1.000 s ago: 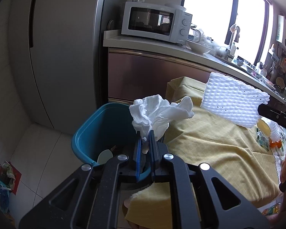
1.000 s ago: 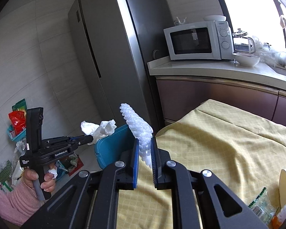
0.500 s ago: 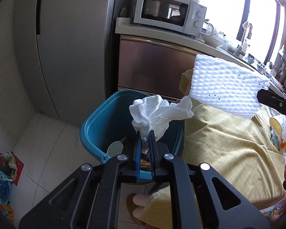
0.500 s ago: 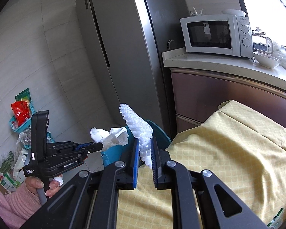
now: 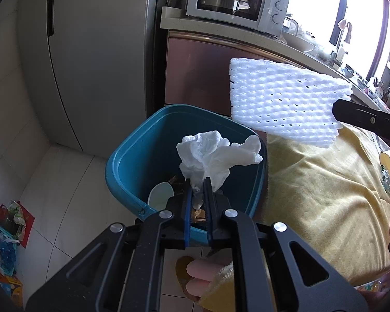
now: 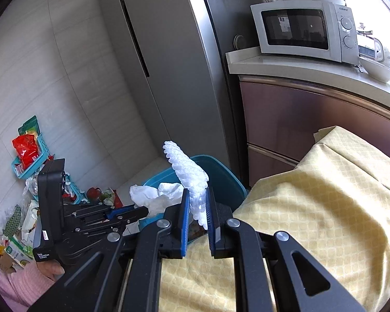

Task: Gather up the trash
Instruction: 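Carry the tissue and foam net to the teal bin and open both tools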

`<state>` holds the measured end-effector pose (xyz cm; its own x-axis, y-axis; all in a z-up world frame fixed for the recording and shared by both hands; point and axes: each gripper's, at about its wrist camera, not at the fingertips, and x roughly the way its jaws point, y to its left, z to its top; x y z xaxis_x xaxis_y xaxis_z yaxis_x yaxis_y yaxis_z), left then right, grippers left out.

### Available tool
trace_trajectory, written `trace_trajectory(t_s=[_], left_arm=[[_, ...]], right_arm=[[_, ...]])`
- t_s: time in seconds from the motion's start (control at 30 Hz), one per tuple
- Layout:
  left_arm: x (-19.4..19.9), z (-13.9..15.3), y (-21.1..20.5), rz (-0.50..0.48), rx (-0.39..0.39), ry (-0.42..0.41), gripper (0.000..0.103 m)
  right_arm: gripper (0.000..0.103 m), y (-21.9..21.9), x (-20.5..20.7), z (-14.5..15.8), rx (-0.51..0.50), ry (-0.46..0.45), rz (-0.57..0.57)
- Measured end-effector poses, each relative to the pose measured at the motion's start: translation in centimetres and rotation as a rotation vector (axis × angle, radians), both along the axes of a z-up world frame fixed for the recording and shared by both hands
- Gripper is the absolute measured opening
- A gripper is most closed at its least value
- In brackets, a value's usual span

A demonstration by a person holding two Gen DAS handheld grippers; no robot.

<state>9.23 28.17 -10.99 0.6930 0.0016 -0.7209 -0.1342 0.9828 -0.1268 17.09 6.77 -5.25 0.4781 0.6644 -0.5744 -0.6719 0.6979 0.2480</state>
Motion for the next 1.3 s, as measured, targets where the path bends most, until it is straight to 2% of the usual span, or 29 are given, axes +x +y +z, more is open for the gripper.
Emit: trace_trajectory(t_s=[0.63,0.73,0.77,0.87,1.1,1.3], left_arm=[[4.6,-2.9,-0.8,0.014,-0.004,0.073,0.01],[5.2,-3.4,-0.8,0.017,-0.02,0.075,0.01],[5.4,-3.5,-0.9,0.014,-0.025,0.075,0.014],[5.8,-3.9,-0.9,0.014,-0.041,0.071,0.021],[5.1,-4.3,-0.7,0.009,-0.061,0.05,0.024],[3.6,-2.9,-0.9,-0.001,-0.059,0.013,0.026]], right_arm=[[0.013,5.9,3.9,-3.4,-0.09,0.104,0.009],[0.019,6.5,4.4,-4.1,-0.105,0.126,0.005],[0.021,6.6,4.5,-4.3,-0.111,0.137,0.001],[0.025,6.5,4.6,-4.8,-0.109,0.149,-0.007],[0.025,4.7,4.1,-4.8,-0.083,0.153,-0.018],[0.026,1.9,3.2,-4.2,-0.04,0.143,-0.03]])
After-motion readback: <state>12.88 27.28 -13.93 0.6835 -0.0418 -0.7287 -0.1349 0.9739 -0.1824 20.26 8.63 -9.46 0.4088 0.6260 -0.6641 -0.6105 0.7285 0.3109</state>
